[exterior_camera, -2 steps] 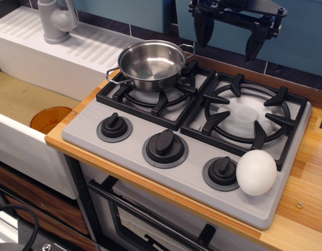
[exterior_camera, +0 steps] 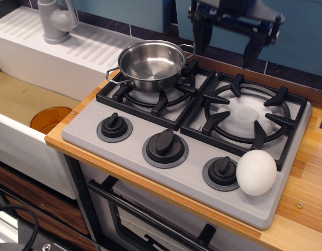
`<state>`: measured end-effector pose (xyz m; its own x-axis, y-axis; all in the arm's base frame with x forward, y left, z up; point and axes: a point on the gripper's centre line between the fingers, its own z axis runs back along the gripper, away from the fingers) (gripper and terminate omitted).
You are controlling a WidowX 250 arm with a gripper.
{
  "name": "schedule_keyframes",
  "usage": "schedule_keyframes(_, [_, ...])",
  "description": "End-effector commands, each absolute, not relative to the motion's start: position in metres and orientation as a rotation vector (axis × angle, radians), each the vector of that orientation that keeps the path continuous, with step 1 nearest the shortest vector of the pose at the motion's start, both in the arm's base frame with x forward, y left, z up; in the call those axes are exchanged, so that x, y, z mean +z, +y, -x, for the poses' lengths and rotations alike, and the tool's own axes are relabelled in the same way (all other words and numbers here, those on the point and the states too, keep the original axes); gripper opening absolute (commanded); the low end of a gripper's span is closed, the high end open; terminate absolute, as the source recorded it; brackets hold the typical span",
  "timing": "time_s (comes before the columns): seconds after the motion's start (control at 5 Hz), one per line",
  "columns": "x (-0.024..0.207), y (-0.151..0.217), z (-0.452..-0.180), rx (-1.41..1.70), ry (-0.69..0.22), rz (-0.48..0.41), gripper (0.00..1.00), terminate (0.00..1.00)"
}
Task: Put pot or pan on stove and put egg in pot or pan
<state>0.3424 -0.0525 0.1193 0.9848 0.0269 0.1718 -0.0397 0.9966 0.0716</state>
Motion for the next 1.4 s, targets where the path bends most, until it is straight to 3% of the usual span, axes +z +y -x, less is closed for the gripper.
schedule_keyframes(0.0, [0.127, -0.036, -0.365, 0.007, -0.236, -0.084, 1.00, 0.00])
schedule_keyframes(0.8, [0.129, -0.001, -0.356, -0.010, -0.259, -0.121, 1.00, 0.00])
schedule_keyframes(1.2, [0.101, 0.004, -0.359, -0.009, -0.327, -0.116, 1.00, 0.00])
